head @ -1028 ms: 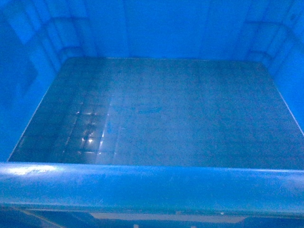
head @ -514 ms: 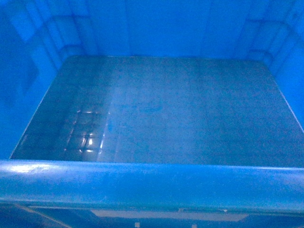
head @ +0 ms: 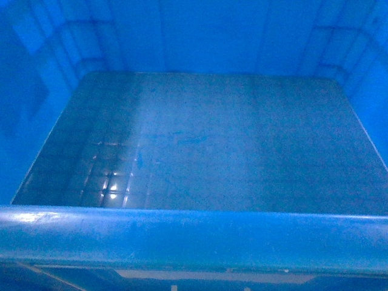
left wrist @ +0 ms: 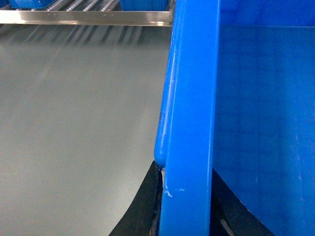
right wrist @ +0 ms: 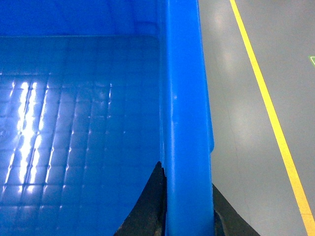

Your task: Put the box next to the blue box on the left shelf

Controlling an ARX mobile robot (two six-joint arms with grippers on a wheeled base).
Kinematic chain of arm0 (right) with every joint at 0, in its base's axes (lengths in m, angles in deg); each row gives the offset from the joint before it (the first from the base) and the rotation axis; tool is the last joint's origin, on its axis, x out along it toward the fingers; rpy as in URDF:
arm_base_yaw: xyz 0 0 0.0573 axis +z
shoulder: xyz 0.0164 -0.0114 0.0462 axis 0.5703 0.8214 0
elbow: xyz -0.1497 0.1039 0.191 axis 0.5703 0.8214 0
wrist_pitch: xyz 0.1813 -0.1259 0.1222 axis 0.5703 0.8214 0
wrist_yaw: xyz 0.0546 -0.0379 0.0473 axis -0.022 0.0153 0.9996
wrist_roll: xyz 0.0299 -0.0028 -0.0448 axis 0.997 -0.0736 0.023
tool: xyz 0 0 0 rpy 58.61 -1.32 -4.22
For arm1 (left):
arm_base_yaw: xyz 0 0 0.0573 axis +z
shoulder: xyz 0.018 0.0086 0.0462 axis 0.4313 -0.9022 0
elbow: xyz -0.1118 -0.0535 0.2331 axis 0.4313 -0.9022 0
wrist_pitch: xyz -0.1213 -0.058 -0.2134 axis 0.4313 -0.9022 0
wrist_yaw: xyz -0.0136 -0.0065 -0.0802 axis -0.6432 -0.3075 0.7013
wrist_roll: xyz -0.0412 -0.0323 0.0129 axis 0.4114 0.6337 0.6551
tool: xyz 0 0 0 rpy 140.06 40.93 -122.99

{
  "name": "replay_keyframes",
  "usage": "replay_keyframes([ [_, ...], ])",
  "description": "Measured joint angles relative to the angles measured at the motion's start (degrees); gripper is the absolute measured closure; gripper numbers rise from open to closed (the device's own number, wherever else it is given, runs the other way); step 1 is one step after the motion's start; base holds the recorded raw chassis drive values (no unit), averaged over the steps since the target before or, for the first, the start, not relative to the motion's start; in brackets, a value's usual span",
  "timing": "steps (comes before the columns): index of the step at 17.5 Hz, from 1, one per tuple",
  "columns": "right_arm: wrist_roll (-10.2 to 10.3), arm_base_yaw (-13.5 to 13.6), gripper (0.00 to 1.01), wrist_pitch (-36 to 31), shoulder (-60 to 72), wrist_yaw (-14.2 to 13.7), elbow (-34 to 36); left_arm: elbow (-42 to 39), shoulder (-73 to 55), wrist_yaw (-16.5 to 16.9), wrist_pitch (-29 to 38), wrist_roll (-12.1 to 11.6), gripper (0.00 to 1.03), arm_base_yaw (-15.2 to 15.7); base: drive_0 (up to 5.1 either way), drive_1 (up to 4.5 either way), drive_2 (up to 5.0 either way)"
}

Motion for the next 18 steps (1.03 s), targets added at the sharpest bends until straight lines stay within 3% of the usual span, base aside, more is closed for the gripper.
replay_keyframes([
  [18, 0.0, 0.0, 0.92, 0.0, 0.1, 0.0, 0.0, 0.0, 0.0, 0.0, 0.0, 0.0, 0.89, 0.0, -0.2, 3.89, -4.3],
])
